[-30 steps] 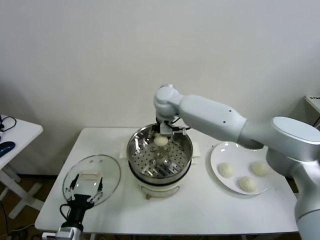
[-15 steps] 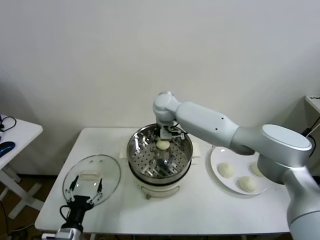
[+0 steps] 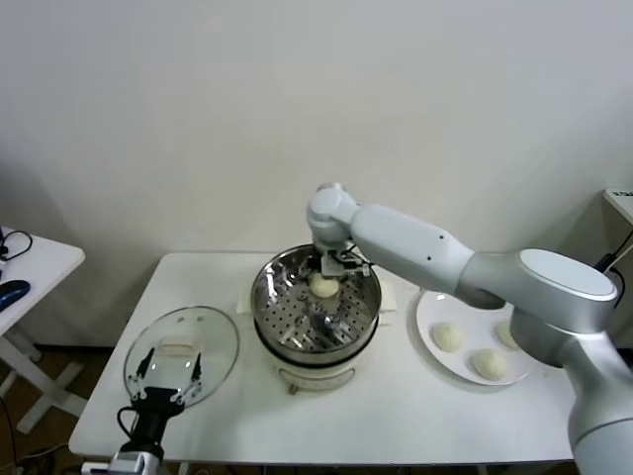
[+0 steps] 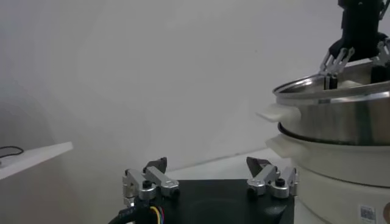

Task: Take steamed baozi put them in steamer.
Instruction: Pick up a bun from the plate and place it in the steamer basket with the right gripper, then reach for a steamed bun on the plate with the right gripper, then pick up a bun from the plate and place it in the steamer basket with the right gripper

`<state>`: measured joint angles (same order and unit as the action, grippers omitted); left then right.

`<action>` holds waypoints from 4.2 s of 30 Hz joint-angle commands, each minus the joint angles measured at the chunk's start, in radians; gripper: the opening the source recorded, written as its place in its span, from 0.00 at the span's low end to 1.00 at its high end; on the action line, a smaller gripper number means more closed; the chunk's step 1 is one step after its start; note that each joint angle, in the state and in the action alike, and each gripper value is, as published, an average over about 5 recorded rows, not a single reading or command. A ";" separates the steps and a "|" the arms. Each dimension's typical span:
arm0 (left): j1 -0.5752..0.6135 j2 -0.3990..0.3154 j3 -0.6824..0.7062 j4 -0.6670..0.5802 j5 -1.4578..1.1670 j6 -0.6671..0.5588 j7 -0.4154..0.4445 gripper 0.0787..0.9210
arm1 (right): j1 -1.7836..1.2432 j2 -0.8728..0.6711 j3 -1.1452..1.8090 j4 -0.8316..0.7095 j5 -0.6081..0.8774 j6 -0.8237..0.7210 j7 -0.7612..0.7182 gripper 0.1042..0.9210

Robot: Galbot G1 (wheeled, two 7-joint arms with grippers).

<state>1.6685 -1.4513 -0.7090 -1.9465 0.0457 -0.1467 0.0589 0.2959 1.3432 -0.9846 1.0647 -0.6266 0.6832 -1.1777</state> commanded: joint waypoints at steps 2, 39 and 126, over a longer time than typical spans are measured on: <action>-0.002 0.002 0.000 0.002 -0.002 0.002 0.000 0.88 | 0.099 -0.058 -0.016 0.088 0.113 0.011 -0.028 0.88; -0.054 0.010 0.020 0.009 -0.008 0.042 0.000 0.88 | 0.026 -0.782 -0.132 0.158 0.818 -0.780 -0.018 0.88; -0.063 0.009 0.043 0.020 0.014 0.048 -0.001 0.88 | 0.690 -0.426 -0.666 0.103 1.586 -0.856 0.017 0.68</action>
<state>1.6073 -1.4424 -0.6717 -1.9266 0.0574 -0.0980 0.0577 0.6864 0.7976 -1.4167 1.1268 0.6401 -0.1223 -1.1578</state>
